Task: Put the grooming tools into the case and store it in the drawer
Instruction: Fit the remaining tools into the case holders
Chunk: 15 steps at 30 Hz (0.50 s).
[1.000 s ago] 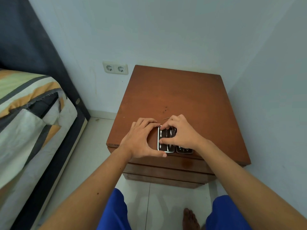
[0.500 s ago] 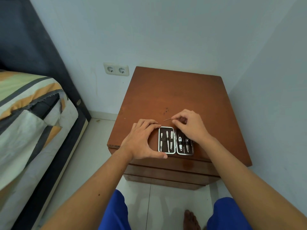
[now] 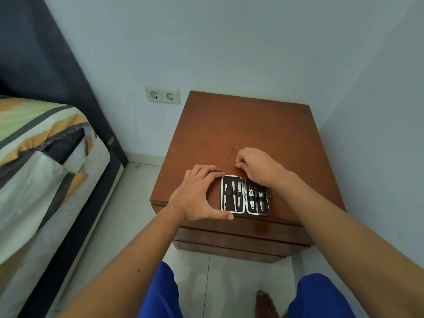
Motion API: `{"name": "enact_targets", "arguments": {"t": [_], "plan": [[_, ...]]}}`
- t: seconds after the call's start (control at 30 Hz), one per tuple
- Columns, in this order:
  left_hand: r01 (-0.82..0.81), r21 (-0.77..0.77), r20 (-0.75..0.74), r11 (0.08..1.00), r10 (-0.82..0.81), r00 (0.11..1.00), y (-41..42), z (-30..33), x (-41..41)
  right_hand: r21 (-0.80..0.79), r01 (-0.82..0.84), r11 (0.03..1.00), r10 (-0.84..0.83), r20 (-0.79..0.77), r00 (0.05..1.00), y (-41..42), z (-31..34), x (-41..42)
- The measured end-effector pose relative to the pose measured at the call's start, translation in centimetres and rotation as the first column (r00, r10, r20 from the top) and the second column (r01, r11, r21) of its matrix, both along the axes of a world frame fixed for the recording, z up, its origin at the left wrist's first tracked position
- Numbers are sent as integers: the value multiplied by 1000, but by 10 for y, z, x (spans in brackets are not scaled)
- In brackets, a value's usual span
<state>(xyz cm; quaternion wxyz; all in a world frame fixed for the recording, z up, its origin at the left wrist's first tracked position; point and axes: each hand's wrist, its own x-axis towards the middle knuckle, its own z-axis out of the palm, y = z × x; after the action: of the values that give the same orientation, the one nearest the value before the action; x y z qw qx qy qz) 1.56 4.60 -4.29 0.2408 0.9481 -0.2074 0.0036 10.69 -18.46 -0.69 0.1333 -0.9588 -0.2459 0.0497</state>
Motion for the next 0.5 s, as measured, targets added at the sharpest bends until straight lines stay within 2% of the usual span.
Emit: {"name": "enact_targets", "arguments": {"t": [0.07,0.17,0.23,0.37,0.5], "plan": [[-3,0,6,1000,3,1000,0,0,0,229,118,966,-105,-68,992,-2,-3,-4],[-3,-1,14,1000,3,1000,0,-1,0,499,261,826,-175,-213,961,-6,-4,-11],[-2,-6,13,1000,2,1000,0,-1,0,584,283,760,-127,-295,947,-6,-1,-17],[-1,-7,15,1000,1,1000,0,-1,0,693,263,672,-26,-332,943,-5,3,-24],[1,0,12,1000,-1,1000,0,-1,0,727,277,629,24,-374,927,-2,0,-32]]}}
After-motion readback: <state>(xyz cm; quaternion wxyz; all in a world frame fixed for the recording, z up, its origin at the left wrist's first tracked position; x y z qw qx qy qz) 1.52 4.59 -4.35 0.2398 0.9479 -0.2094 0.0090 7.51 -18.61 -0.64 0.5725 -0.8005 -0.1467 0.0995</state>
